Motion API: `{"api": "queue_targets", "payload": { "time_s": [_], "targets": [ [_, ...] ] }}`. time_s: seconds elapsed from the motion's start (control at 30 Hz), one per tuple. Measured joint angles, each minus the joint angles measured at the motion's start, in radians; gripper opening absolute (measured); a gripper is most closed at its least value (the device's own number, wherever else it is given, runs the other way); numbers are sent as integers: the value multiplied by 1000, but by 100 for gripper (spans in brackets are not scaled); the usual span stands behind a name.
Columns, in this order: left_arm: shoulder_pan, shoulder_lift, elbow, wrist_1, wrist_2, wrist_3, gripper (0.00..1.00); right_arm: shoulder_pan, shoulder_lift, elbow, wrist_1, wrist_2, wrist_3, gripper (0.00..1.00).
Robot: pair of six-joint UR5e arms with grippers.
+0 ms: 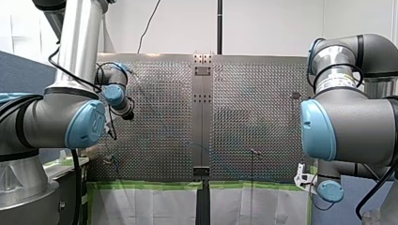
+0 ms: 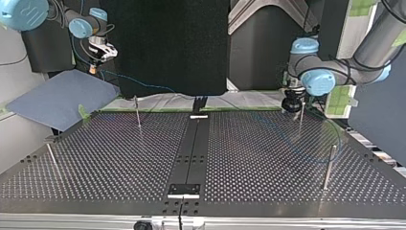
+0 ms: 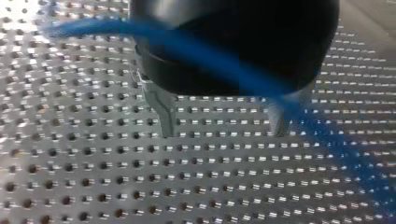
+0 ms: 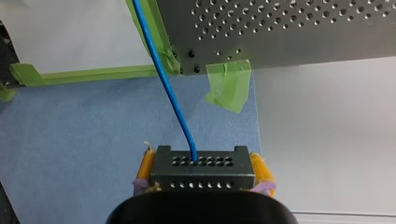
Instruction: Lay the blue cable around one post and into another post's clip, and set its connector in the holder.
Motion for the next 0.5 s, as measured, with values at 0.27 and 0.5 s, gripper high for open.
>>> {"api": "queue_targets", "payload": {
  "time_s": [0.27,0.5],
  "targets": [
    [-22,2,-70,-11,15,69,98,5,0,0,3,0,0,0],
    [-48,27,-118,-30,49,105,98,9,0,0,6,0,0,0]
  ]
}}
